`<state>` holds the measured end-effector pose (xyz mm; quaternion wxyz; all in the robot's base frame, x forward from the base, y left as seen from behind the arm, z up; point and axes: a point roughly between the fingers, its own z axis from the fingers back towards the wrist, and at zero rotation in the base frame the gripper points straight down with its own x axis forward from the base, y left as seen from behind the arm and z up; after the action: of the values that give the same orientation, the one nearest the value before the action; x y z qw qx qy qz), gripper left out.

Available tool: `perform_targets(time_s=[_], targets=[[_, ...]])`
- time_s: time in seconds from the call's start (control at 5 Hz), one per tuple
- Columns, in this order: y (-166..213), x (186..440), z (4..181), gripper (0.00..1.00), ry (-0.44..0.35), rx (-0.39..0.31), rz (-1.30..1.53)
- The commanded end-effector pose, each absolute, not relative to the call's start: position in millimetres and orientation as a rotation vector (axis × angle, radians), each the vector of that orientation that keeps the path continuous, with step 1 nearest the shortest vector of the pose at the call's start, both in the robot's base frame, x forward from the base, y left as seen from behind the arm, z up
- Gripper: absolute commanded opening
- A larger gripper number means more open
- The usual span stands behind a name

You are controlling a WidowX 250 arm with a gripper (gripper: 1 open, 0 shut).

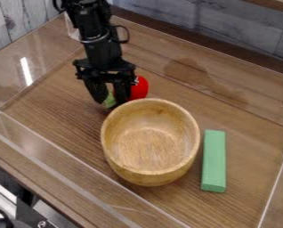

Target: Move the red fruit to the left

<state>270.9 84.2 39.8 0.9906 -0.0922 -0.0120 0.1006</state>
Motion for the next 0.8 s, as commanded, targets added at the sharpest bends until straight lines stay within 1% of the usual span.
perform_targets(time_s=[0.0,0.2,0.4,0.6], targets=[[82,277,58.5,0.0,-0.081,-0.161,0.206],[87,283,78.1,0.0,-0.109,-0.164,0.211],[108,292,96.3,0.0,-0.138,-0.16,0.242],[111,302,112.5,0.0,-0.157,-0.167,0.253]])
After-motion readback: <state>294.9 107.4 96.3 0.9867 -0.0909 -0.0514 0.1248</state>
